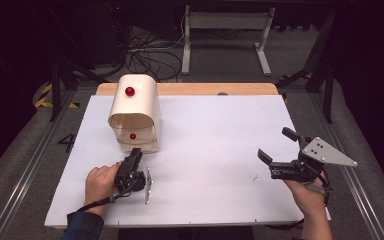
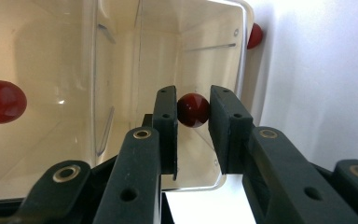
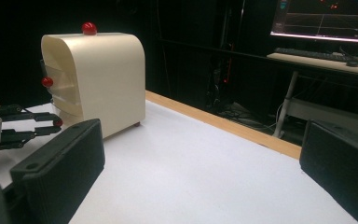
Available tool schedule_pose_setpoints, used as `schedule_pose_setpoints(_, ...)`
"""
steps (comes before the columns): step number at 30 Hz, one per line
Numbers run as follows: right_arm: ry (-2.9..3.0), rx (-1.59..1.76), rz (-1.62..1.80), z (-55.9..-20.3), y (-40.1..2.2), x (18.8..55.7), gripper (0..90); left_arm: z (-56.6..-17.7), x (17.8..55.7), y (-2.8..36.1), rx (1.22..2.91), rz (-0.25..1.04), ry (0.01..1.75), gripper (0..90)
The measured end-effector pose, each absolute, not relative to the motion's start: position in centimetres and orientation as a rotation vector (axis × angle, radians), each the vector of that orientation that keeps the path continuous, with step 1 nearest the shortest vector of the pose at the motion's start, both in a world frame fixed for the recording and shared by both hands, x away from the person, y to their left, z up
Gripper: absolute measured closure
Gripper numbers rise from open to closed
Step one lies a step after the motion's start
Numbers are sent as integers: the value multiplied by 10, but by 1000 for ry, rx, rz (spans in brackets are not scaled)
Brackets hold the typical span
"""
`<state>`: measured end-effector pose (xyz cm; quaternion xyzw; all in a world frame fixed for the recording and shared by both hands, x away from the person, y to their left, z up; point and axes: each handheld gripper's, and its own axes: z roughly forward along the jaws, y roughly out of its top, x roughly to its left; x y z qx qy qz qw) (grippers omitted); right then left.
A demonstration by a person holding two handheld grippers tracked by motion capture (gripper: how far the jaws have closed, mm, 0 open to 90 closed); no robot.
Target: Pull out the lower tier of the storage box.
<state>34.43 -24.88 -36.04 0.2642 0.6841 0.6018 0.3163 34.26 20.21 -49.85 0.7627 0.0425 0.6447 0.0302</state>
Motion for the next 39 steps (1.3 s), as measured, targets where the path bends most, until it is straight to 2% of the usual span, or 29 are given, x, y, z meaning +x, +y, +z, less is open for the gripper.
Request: schedule_pose_setpoints(39, 1805, 702, 1579, -361, -250, 345, 5, -499, 320, 202, 2355, 1980, 115, 735)
